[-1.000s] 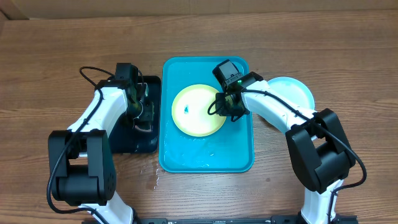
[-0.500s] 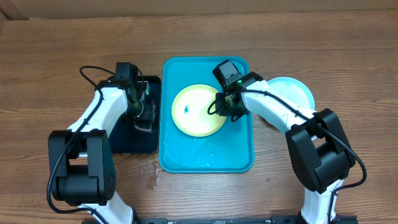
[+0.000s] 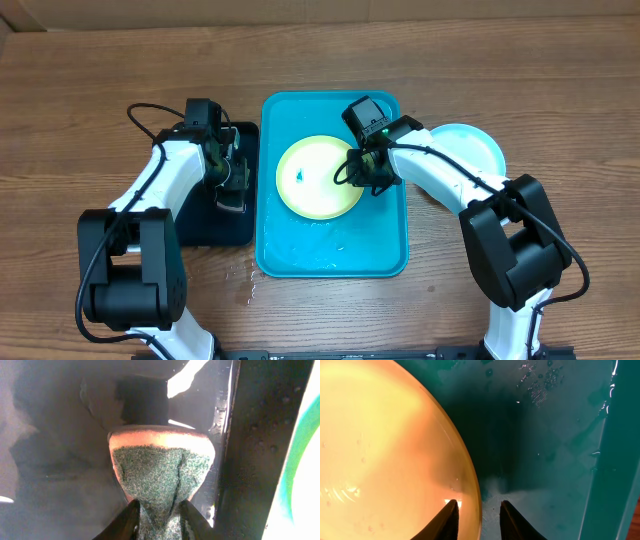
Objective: Clean dirty plates on tray and stack at the side
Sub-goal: 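Grasp the sponge with the left gripper and lift it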
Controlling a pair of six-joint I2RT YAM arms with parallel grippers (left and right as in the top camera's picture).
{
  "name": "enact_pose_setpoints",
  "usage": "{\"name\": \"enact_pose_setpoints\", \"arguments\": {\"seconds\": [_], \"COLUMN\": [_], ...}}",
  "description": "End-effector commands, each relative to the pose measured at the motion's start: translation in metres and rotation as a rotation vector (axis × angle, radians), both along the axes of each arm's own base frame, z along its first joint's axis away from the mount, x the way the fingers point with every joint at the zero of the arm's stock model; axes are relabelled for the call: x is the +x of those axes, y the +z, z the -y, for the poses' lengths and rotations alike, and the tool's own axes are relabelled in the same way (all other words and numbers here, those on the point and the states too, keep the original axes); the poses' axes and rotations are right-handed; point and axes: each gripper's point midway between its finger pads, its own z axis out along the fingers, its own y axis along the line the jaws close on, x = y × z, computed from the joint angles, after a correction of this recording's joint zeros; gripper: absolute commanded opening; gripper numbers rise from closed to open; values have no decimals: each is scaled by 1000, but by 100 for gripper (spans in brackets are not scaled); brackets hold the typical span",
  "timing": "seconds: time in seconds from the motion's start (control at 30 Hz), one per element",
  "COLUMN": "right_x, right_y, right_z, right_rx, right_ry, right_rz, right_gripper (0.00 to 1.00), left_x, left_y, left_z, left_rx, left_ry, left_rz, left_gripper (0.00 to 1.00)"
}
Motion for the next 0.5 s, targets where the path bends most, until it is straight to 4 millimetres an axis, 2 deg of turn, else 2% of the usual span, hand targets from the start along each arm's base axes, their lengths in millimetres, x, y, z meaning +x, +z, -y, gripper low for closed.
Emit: {"name": "enact_pose_setpoints", "arguments": {"seconds": [0.0, 0.2, 0.47], "right_x": [-1, -1, -1], "right_y": [-3, -4, -4], "right_z": [1, 1, 2], "right_rx": [1, 1, 0], "right_ry": [-7, -7, -7], "right_rz": [-9, -9, -11], "right_gripper": [29, 29, 30], "left_x": [0, 3, -3], "left_y": [4, 5, 4], "left_z": [-1, -1, -1], "left_rx": [10, 12, 14], "left_ry": [-37, -52, -77], "left_rz": [18, 30, 9], "left_gripper": [20, 20, 20]}}
